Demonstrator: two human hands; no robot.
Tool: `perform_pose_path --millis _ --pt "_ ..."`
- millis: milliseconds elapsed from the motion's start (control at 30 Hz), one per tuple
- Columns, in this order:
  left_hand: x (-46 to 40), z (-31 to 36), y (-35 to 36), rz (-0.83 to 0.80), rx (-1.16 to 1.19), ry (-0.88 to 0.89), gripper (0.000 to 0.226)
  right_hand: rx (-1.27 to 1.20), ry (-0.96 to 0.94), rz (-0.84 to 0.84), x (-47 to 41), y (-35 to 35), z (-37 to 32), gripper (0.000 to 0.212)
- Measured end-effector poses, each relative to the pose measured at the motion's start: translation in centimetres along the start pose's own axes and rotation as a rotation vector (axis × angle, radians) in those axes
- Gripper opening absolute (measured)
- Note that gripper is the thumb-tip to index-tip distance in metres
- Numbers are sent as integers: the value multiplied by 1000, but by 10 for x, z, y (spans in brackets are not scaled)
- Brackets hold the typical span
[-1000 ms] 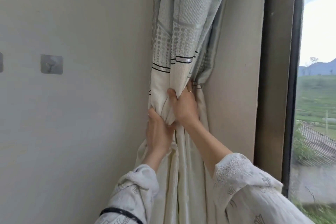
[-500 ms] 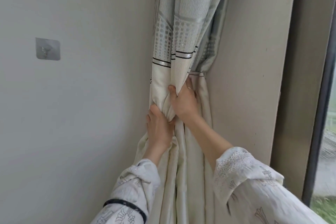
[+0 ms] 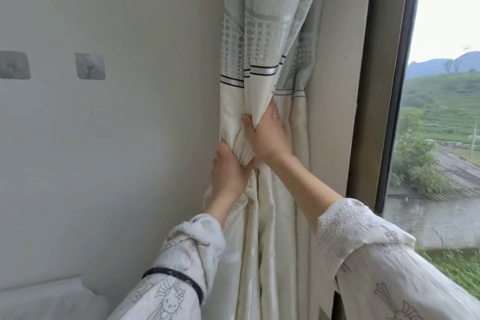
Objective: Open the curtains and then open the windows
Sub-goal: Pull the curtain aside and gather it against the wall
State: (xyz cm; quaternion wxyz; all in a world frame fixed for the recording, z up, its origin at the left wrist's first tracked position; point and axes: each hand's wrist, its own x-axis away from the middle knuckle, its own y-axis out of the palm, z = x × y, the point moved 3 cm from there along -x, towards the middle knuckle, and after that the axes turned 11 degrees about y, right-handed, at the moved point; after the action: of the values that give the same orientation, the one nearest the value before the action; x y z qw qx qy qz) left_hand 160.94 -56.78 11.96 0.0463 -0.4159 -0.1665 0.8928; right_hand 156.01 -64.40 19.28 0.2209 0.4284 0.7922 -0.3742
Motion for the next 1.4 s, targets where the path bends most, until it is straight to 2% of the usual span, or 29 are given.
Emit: perform_pose_path --millis 200,400,500,567,700,900,1100,1167,1300,1400 --pt "40 15 -34 -70 -44 62 76 78 -8 78 48 -25 -16 75" --pt "89 35 -59 -126 -77 163 109 152 29 233 107 -55 -29 69" --pt "114 48 -72 -104 -120 264 112 237 89 255 135 -71 -37 66" --pt "130 59 -86 -68 -166 374 109 261 134 235 152 -81 -43 64" --pt "157 83 -110 20 -266 637 89 143 176 46 178 -98 -53 48" --pt "184 108 -135 -29 -305 705 78 116 201 -87 218 -138 -72 58" --pt "203 145 -151 -52 -258 720 56 282 229 -72 260 -198 -77 80" --pt "215 178 -157 -27 -166 778 51 373 263 -49 279 -228 -80 91" --pt "243 257 -162 27 1 941 38 464 249 79 316 -295 -94 77" --pt "269 313 -166 -38 113 926 25 621 255 210 355 -365 -109 58"
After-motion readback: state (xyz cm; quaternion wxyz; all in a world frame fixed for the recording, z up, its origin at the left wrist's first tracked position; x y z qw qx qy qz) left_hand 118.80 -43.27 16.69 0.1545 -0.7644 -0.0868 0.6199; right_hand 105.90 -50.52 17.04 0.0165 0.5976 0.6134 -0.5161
